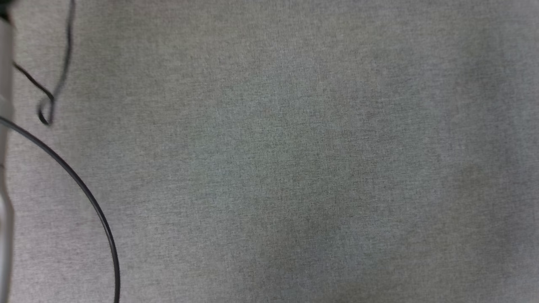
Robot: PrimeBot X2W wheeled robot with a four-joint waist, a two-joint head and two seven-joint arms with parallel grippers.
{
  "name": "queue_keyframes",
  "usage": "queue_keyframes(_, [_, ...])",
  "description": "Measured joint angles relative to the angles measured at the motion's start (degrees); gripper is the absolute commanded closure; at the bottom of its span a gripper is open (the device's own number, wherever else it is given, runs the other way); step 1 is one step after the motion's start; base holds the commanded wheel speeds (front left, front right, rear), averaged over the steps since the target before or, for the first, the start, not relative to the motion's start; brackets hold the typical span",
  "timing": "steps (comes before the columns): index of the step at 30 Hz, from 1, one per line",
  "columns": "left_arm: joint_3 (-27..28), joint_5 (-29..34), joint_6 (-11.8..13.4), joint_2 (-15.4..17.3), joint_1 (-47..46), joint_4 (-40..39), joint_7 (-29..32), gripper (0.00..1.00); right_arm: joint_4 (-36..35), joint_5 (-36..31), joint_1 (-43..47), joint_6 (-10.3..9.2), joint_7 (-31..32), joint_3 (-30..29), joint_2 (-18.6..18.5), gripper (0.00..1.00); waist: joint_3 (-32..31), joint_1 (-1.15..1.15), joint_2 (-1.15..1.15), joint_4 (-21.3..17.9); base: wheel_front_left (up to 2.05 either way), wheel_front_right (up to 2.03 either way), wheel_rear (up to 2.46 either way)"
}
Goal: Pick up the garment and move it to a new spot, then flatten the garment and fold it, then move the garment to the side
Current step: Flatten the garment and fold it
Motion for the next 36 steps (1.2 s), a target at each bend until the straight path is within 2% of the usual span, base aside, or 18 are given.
queue_keyframes(4, [-0.12, -1.11, -1.77, -0.75, 6.91, 3.55, -2.33, 1.0, 2.12, 2.8, 5.99, 0.0, -1.32, 2.6, 0.08, 1.0, -1.9, 0.0, 0.0, 0.17, 0.0, 0.0, 0.0])
queue_keyframes(9, [-0.07, -1.75, -2.86, -0.66, 16.66, 5.17, -6.44, 1.0, 1.2, 7.8, 15.83, 0.01, -3.19, 5.54, -0.13, 1.0, -5.62, -0.01, 0.0, 0.38, 0.0, 0.0, 0.0])
queue_keyframes(16, [3.88, -3.87, -2.71, -0.24, 32.63, 1.11, -7.99, 1.0, -4.03, 11.93, 31.58, 0.01, -6.35, 9.26, -0.93, 1.0, -12.31, -0.01, 0.0, 0.05, 0.0, 0.0, 0.0])
queue_keyframes(19, [6.37, -2.77, -0.58, 0.41, 40.36, -4.8, -8.02, 1.0, -7.21, 12.68, 38.17, 0.01, -7.33, 10.12, -1.77, 1.0, -15.34, -0.02, 0.0, -0.25, 0.0, 0.0, 0.0])
queue_keyframes(27, [9.38, -1.41, 8.0, -0.2, 62.85, -23.85, -7.92, 1.0, -17.31, 11.71, 55.09, 0.0, -6.1, 8.1, -4.08, 1.0, -22.64, -0.03, 0.0, -0.71, 0.0, 0.0, 0.0])
queue_keyframes(32, [9.77, -1.76, 14.03, 0.85, 75.19, -37.2, -5.52, 1.0, -25.72, 8.24, 65.33, 0.0, -2.26, 3.86, -4.38, 1.0, -25.91, -0.03, 0.0, -0.93, 0.0, 0.0, 0.0])
queue_keyframes(36, [9.83, -1.69, 18.96, 1.94, 84.02, -47.32, -2.71, 1.0, -33.73, 4.71, 74.03, 0.01, 3.07, -0.87, -3.96, 1.0, -28.09, -0.04, 0.0, -0.92, 0.0, 0.0, 0.0])
